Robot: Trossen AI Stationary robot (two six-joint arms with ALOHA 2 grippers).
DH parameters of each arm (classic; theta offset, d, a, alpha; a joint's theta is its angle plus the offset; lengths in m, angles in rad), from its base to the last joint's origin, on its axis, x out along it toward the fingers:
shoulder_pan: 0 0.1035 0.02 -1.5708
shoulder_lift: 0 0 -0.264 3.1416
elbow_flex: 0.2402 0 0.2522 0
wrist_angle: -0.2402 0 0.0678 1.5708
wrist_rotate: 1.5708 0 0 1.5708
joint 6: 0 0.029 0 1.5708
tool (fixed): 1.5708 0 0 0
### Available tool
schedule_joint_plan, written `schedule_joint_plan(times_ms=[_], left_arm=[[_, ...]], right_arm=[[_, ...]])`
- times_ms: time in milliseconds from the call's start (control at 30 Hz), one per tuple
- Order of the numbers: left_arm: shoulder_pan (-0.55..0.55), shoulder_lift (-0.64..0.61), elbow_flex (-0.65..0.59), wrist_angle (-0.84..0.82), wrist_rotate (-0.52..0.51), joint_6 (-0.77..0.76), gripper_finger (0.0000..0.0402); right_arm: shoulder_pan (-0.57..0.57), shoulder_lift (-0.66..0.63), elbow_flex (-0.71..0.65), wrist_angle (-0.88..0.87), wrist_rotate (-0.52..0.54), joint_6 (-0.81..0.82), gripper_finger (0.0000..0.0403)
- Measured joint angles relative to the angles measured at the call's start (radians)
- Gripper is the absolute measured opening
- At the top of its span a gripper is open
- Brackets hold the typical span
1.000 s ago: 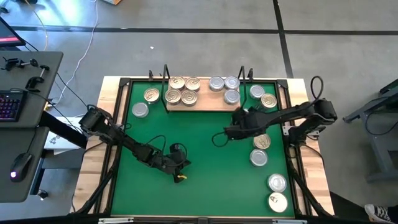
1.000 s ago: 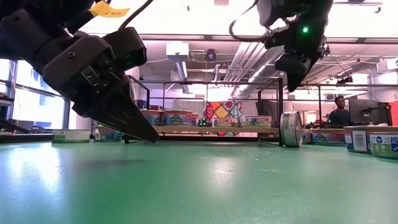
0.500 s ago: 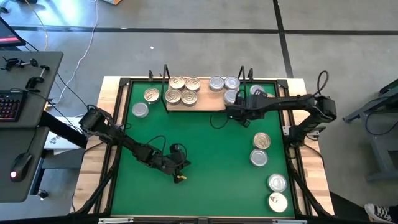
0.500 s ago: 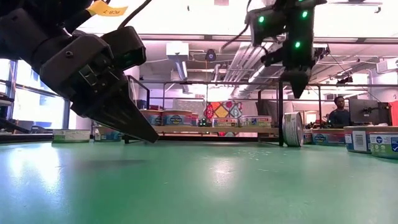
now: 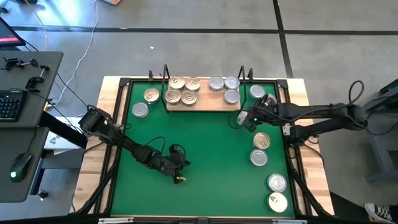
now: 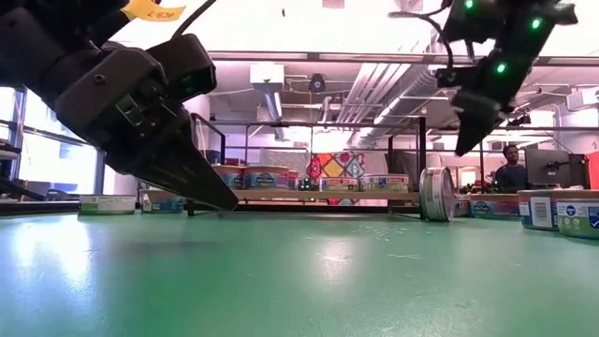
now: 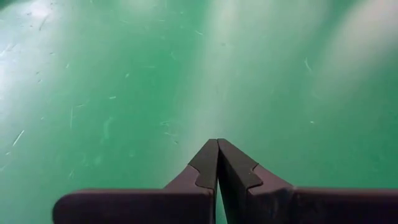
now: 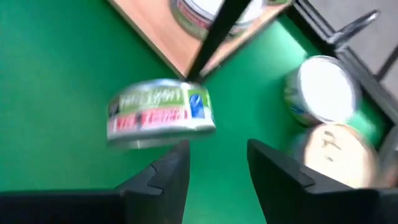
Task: Stack canned seafood by type on shelf
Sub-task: Put the green white tuna can on the shelf
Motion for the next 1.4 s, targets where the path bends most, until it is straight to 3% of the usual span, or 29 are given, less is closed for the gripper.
schedule_joint_plan(times_ms=[233,433,533,767,933,1167,1267,1400], left_arm=[[0.0,0.0,0.0,0.065,0.0,0.028,0.0],[0.002,0.0,0.0,0.104,0.0,0.06,0.0],[0.007,0.0,0.0,0.104,-0.002,0.057,0.0],[0.046,0.0,0.0,0.104,-0.059,0.08,0.0002],[0.091,0.0,0.0,0.104,-0.057,0.111,0.003],[0.136,0.0,0.0,0.089,-0.114,0.08,0.0082],[0.168,0.0,0.0,0.084,-0.118,0.079,0.0091],[0.187,0.0,0.0,0.079,-0.074,0.056,0.0093]], right_arm=[[-0.031,0.061,-0.085,0.21,-0.015,0.066,0.0153],[0.054,0.081,-0.087,0.389,-0.24,-0.007,0.0153],[0.125,0.08,-0.087,0.467,-0.3,-0.06,0.0153],[0.262,0.087,-0.101,0.523,-0.301,-0.031,0.0153],[0.287,0.159,-0.155,0.725,-0.299,-0.038,0.0162],[0.282,0.331,-0.112,0.896,-0.226,-0.276,0.0171],[0.265,0.417,-0.067,0.886,-0.157,-0.32,0.0167],[0.229,0.46,0.007,0.713,-0.119,-0.257,0.0181]])
